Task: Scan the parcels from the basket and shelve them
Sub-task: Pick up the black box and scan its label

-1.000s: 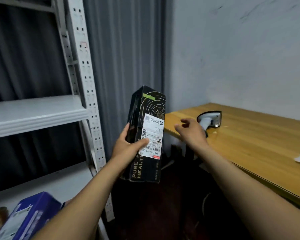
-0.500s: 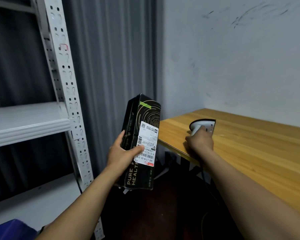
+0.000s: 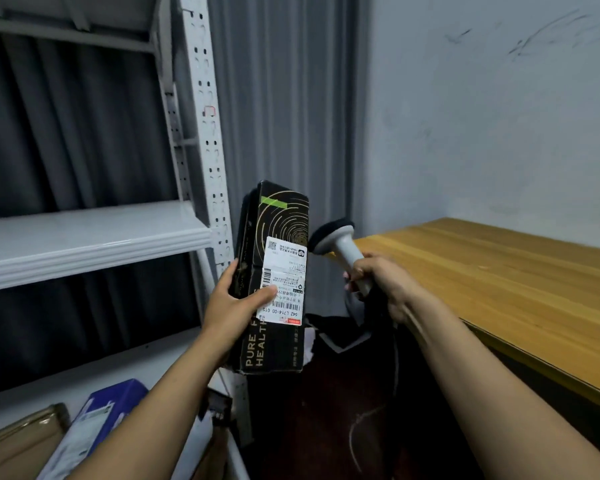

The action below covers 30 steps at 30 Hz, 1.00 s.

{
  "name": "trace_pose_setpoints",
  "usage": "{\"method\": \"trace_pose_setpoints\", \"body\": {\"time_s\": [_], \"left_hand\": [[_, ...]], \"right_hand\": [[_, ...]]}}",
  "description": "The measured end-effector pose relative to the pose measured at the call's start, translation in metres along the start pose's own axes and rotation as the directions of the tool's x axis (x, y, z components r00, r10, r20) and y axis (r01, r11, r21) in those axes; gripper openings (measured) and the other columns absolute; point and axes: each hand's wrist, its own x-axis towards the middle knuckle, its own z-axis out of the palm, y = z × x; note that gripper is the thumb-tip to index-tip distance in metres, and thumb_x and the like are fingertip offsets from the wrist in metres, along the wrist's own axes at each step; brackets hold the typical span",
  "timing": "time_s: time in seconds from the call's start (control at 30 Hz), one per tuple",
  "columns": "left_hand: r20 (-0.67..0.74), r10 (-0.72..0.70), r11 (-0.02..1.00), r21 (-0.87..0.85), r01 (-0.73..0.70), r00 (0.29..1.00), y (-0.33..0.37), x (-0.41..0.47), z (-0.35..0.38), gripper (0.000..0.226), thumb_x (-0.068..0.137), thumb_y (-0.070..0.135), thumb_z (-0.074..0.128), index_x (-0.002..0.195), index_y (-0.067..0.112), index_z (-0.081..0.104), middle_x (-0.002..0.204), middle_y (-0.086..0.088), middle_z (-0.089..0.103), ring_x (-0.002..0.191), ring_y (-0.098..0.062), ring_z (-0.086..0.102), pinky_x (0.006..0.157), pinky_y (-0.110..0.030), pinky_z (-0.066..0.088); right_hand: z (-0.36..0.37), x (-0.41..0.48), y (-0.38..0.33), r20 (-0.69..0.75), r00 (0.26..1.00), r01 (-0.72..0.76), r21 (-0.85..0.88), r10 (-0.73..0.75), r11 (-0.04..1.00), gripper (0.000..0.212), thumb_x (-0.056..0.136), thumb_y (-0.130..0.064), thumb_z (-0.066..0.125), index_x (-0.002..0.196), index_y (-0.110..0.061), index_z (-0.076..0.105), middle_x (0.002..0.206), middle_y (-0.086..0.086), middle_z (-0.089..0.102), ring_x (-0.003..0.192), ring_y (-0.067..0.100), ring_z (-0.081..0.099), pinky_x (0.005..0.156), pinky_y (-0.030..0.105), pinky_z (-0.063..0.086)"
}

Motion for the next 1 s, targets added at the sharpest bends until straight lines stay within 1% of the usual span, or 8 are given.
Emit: {"method": "trace_pose_setpoints", "body": {"time_s": [0.1,0.2,0.33,0.43,0.6,0.67,0.8,1.0], "left_hand": [[-0.049,-0.023,0.998,-0.065,0.02,0.999,-0.005,-0.019,-0.042,0.087,0.069,0.029,0.085,0.144,0.034,0.041,0.125,0.004,0.063,0.107,-0.016,0.064,0.097,-0.041,0.05],[-0.099,-0.066,0.994,-0.099,0.056,0.993,-0.015,-0.038,-0.085,0.08,0.072,0.026,0.082,0.141,0.034,0.042,0.119,0.006,0.065,0.104,-0.016,0.065,0.096,-0.039,0.051],[-0.11,-0.165,0.971,-0.191,0.142,0.98,-0.043,-0.055,-0.148,0.091,0.067,0.03,0.085,0.145,0.036,0.037,0.128,-0.001,0.062,0.109,-0.022,0.064,0.097,-0.045,0.05],[-0.121,-0.225,0.951,-0.241,0.191,0.967,-0.063,-0.061,-0.19,0.087,0.068,0.024,0.079,0.145,0.034,0.039,0.129,-0.007,0.061,0.104,-0.025,0.067,0.092,-0.044,0.053],[-0.185,-0.231,0.957,-0.221,0.189,0.955,-0.09,-0.065,-0.248,0.09,0.047,0.032,0.079,0.133,0.032,0.051,0.121,-0.001,0.067,0.106,-0.019,0.066,0.092,-0.036,0.05],[-0.22,-0.251,0.959,-0.191,0.211,0.943,-0.094,-0.068,-0.265,0.083,0.047,0.038,0.081,0.126,0.033,0.056,0.116,-0.001,0.069,0.103,-0.019,0.068,0.092,-0.038,0.052],[-0.266,-0.274,0.961,-0.102,0.256,0.924,-0.093,-0.076,-0.289,0.066,0.049,0.049,0.083,0.112,0.038,0.064,0.112,-0.003,0.07,0.096,-0.019,0.07,0.09,-0.041,0.055],[-0.262,-0.209,0.974,0.028,0.224,0.942,-0.089,-0.085,-0.309,0.04,0.081,0.023,0.075,0.118,0.03,0.063,0.114,0.007,0.067,0.095,-0.003,0.066,0.071,-0.013,0.05]], "right_hand": [[0.034,-0.019,0.004,0.106,0.994,0.001,0.138,-0.015,0.99,0.005,0.093,-0.014,0.056,0.092,-0.016,0.052,0.066,0.004,0.05,0.047,0.013,0.046,0.044,0.022,0.035],[0.064,-0.033,0.012,0.192,0.98,0.02,0.135,-0.046,0.991,0.016,0.096,-0.031,0.056,0.094,-0.015,0.057,0.069,0.004,0.062,0.058,0.015,0.052,0.057,0.028,0.036],[0.111,-0.043,0.021,0.317,0.948,0.026,-0.114,0.012,0.993,0.006,0.089,-0.007,0.062,0.095,-0.006,0.062,0.081,0.01,0.069,0.062,0.017,0.058,0.058,0.027,0.043],[0.151,-0.044,0.031,0.345,0.936,0.055,-0.319,0.062,0.946,0.021,0.073,0.002,0.069,0.09,-0.007,0.063,0.073,0.009,0.064,0.059,0.017,0.059,0.051,0.023,0.042],[0.205,-0.038,0.047,0.328,0.944,0.086,-0.115,-0.044,0.99,0.026,0.076,0.018,0.058,0.089,-0.004,0.058,0.074,0.007,0.063,0.058,0.016,0.062,0.056,0.028,0.048],[0.22,-0.04,0.048,0.344,0.939,0.047,-0.111,-0.006,0.993,0.023,0.079,0.018,0.056,0.086,-0.004,0.056,0.066,0.007,0.061,0.053,0.015,0.062,0.05,0.023,0.049],[0.238,-0.054,0.049,0.318,0.948,0.131,-0.368,-0.008,0.921,0.019,0.079,0.009,0.059,0.068,-0.005,0.051,0.054,0.011,0.048,0.036,0.011,0.042,0.038,0.016,0.033],[0.231,-0.078,0.05,0.363,0.924,0.303,-0.506,-0.119,0.807,0.021,0.074,-0.006,0.074,0.069,0.001,0.055,0.046,0.002,0.051,0.041,0.01,0.043,0.048,0.026,0.035]]}}
